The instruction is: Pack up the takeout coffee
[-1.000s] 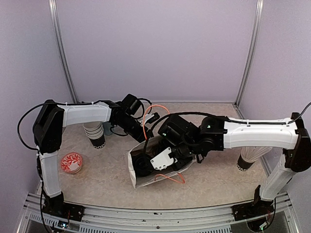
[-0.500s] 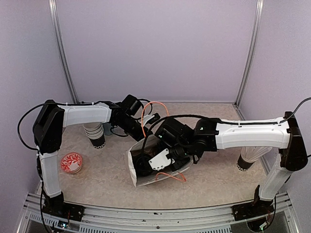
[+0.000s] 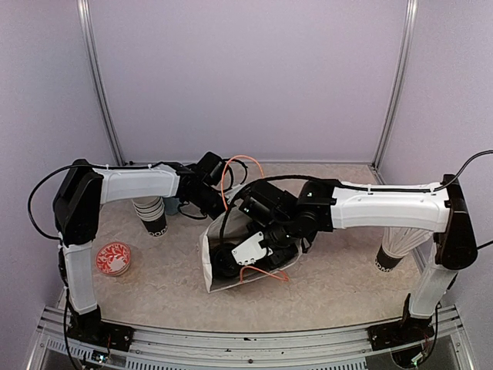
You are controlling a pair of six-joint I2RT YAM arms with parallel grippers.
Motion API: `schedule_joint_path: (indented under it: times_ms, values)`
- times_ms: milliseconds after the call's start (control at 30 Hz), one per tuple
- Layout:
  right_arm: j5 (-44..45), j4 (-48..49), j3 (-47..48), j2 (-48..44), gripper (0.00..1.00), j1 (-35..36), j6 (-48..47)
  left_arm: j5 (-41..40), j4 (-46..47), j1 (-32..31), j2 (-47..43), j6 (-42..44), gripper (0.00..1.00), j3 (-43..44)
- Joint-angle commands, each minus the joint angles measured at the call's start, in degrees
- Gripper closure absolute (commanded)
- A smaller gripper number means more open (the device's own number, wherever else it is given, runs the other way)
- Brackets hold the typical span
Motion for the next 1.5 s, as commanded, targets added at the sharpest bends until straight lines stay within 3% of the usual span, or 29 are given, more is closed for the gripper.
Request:
schedule_joint_path:
  times_ms: [0,500,667,933,1233,1467]
  values:
    - [-5.4,-9.0,3.5,2.4,0.52,-0.7,3.6,4.1,-3.1,-3.6,-1.4,2.8,0.44,-1.4]
    - [-19.1,-27.9,10.8,5.7,0.52,0.1,6.7,8.3,-8.0,-8.3,-3.3,5.0,0.43,-2.0]
    - [-16.4,-28.5,10.8,7.8,0.52,0.2,8.6,4.5,-8.5,-7.1,-4.0,3.7,0.40,-2.6]
    - [-15.6,-27.2,8.3,9.5,0.52,0.2,9.2,-2.8,-4.7,1.5,-9.3,-2.7,0.35,-5.4]
    - [-13.9,-25.3,4.7,9.1,0.55,0.2,9.5,-4.7,-3.1,5.3,-13.5,-3.5,0.33,-5.8]
    - [-20.8,-23.7,2.7,2.7,0.56,0.0,5.8,-5.1,-3.7,6.1,-15.8,-3.4,0.33,-5.4]
